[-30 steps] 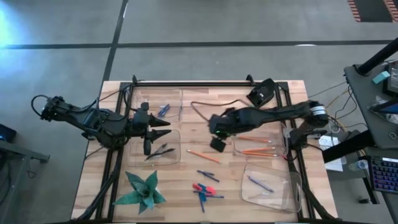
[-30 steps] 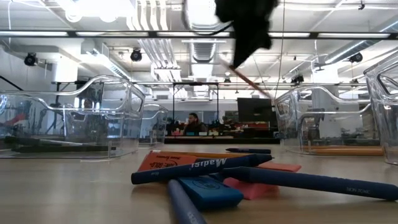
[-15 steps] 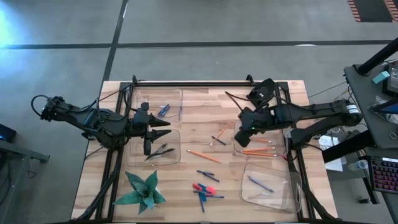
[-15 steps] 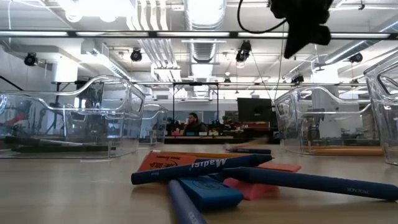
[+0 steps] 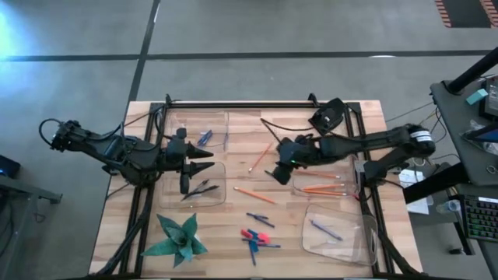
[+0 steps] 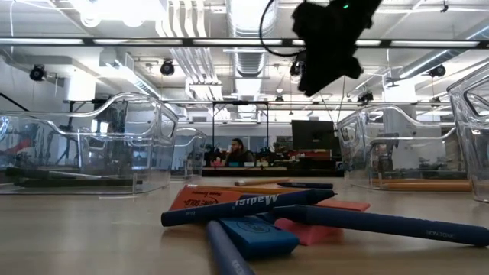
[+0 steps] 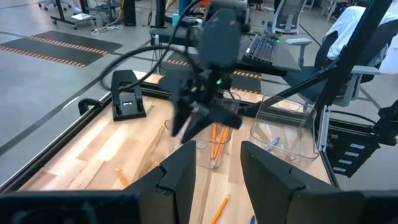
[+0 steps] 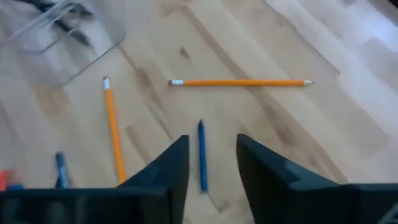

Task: Sort crayons/erasers/pens/pencils in bins
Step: Put the orange pencil into the middle right transparent bin

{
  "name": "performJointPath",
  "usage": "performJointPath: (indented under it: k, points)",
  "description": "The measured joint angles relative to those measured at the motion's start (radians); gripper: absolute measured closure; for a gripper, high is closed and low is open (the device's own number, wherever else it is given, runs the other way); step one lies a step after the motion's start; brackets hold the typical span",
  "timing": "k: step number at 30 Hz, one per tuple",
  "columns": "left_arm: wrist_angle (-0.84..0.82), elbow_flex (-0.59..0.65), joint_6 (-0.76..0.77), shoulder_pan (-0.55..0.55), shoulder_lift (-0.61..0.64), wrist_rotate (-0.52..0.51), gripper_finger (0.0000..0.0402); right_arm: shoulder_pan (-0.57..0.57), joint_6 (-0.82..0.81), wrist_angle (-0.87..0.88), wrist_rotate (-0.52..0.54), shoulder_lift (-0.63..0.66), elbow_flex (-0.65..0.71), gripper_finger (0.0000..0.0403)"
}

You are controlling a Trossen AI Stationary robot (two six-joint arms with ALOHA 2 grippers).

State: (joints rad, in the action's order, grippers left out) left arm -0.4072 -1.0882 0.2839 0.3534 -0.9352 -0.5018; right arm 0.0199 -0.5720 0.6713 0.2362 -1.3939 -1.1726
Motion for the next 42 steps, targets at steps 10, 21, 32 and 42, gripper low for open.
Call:
performJointPath:
  k: [10,21,32,42]
  points:
    - [0.001,0.0,0.053,0.001,0.0,0.048,0.0288,-0.047,0.65,-0.011,-0.085,-0.264,-0.183,0.0239]
    - [-0.002,0.0,0.052,0.001,-0.005,0.135,0.0288,-0.154,0.815,-0.057,-0.198,-0.509,-0.33,0.025]
    - [-0.007,0.002,0.043,0.0,0.009,0.128,0.0288,-0.277,0.972,-0.048,-0.421,-0.655,-0.447,0.0255]
    - [-0.052,0.002,0.042,0.0,0.093,-0.016,0.0288,-0.337,1.046,0.001,-0.526,-0.721,-0.502,0.0255]
